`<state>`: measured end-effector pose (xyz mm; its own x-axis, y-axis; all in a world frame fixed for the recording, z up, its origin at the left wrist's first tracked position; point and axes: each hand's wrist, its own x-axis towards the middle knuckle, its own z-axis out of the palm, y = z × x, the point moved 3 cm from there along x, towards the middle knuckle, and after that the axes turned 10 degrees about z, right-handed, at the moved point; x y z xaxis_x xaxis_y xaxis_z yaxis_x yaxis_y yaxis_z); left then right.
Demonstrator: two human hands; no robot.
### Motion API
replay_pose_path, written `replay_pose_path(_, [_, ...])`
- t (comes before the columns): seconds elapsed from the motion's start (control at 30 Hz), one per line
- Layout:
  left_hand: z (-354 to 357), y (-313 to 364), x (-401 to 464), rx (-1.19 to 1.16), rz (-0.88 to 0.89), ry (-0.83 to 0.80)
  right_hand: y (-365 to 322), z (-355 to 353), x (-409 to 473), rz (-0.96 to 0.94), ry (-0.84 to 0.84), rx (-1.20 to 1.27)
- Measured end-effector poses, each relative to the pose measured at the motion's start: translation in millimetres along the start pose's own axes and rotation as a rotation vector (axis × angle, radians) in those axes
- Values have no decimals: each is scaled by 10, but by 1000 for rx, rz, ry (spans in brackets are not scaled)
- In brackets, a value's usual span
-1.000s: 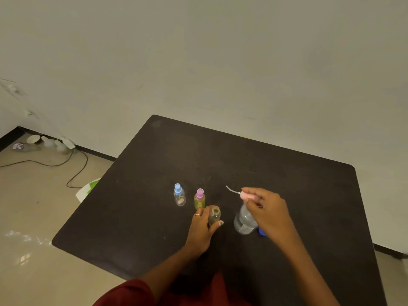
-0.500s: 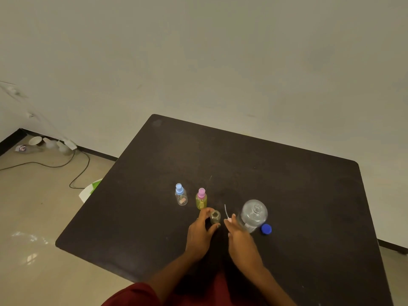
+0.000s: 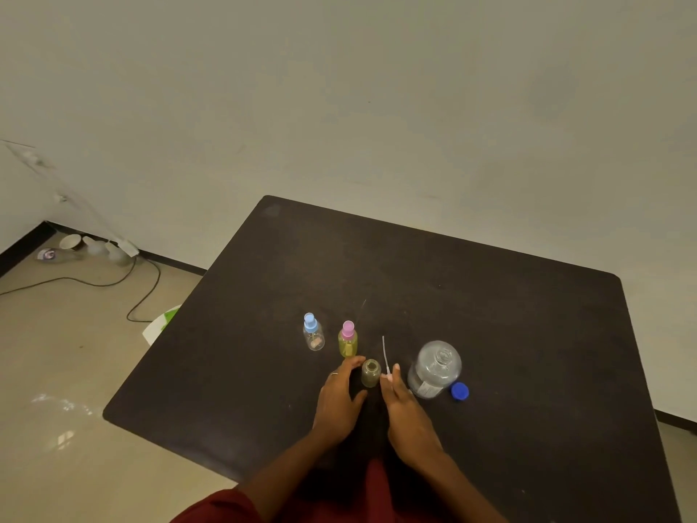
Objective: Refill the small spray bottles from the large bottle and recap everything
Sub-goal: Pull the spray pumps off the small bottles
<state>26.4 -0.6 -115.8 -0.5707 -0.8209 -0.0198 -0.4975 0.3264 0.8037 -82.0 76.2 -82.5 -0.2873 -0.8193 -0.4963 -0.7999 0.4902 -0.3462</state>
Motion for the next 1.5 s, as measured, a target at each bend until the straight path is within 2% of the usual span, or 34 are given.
replay_pose_path(0.2, [-97, -100, -157, -54, -115, 13, -49, -140, -65, 104, 34, 38])
replay_pose_path(0.4, [-270, -17, -84, -95, -193, 288, -114, -323, -142, 166, 75, 98])
replay_pose_path(0.53, [-306, 89, 79, -147, -181, 360, -127, -396, -173, 172, 144, 96])
replay_pose_path(0.67, [-281, 163, 228, -182, -176, 350, -170, -450, -215, 152, 179, 103])
replay_pose_path(0.87, [-237, 159, 344, -209, -156, 254, -223, -499, -233, 86, 199, 101])
replay_pose_path(1.03, [-258, 162, 342, -180, -155, 288, -309, -589, -279, 40, 332, 173])
replay_pose_path(1.3, [-446, 345, 153, -177, -9, 405, -509, -930, -263, -128, 514, 369])
replay_pose_path(1.5, [-642, 556, -10, -185, 159, 441, -815, -1118, -113, -174, 346, 213])
